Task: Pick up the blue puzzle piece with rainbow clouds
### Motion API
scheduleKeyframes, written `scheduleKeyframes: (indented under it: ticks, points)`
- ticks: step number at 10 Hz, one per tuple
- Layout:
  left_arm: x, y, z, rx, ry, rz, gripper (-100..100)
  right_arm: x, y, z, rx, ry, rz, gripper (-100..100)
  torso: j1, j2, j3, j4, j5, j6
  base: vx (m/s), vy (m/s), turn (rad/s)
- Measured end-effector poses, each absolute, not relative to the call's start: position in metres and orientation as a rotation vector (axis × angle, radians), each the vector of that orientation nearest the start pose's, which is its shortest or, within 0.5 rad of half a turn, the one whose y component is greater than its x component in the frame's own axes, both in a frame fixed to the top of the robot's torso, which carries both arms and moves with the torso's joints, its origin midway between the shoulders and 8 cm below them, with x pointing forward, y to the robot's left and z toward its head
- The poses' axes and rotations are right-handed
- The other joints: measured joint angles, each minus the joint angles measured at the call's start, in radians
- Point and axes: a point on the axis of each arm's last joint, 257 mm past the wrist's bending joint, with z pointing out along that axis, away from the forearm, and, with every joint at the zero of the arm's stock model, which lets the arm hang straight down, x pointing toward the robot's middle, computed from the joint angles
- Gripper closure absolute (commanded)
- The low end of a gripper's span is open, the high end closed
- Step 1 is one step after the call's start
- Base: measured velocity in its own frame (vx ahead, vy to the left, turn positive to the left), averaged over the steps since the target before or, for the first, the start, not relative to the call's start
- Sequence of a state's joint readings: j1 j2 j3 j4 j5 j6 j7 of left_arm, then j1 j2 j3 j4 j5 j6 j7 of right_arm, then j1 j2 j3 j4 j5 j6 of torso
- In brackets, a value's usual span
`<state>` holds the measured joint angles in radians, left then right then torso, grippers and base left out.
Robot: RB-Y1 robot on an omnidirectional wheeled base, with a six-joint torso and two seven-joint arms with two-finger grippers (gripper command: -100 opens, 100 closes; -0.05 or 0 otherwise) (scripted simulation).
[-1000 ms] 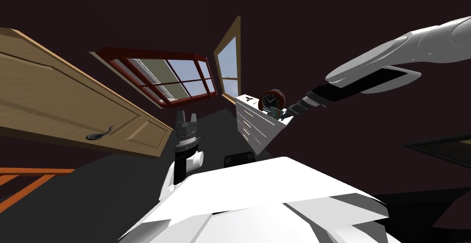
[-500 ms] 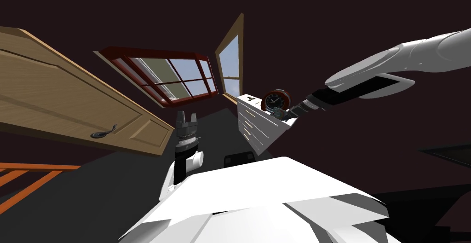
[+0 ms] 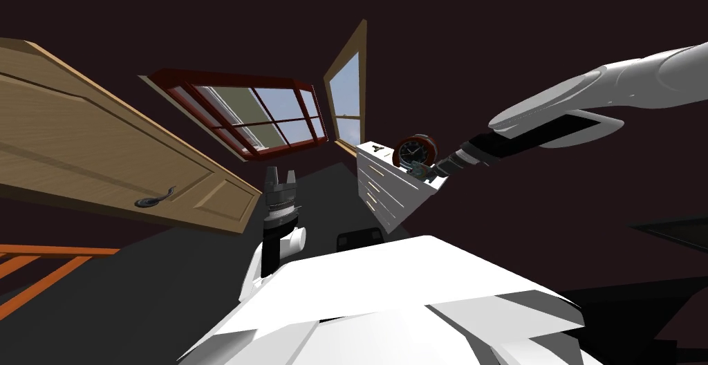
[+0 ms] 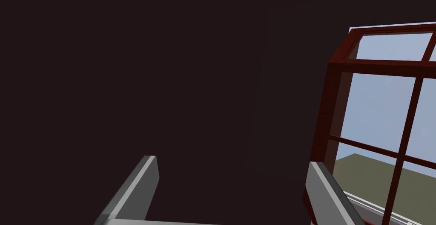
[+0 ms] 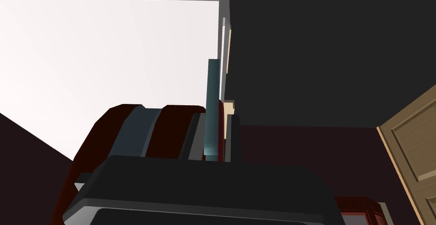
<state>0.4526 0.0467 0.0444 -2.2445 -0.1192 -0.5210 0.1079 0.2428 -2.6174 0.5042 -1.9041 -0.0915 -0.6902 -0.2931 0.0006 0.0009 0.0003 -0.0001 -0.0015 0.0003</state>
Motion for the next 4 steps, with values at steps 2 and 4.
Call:
scheduleKeyframes:
  ticks: [2,4]
  points:
    - [0.352,0.271,0.027,-0.564,0.676,-1.306,0,0.328,-0.409,-0.087,-0.655,2.703,0.205,100,-0.001,0.001,0.001,0.001,0.0,0.0,-0.017,-0.043,-0.057]
    - [0.352,0.27,0.027,-0.564,0.676,-1.306,0,0.329,-0.403,-0.081,-0.66,2.703,0.209,0,-0.002,0.002,0.001,0.0,-0.001,0.0,-0.005,-0.015,-0.003]
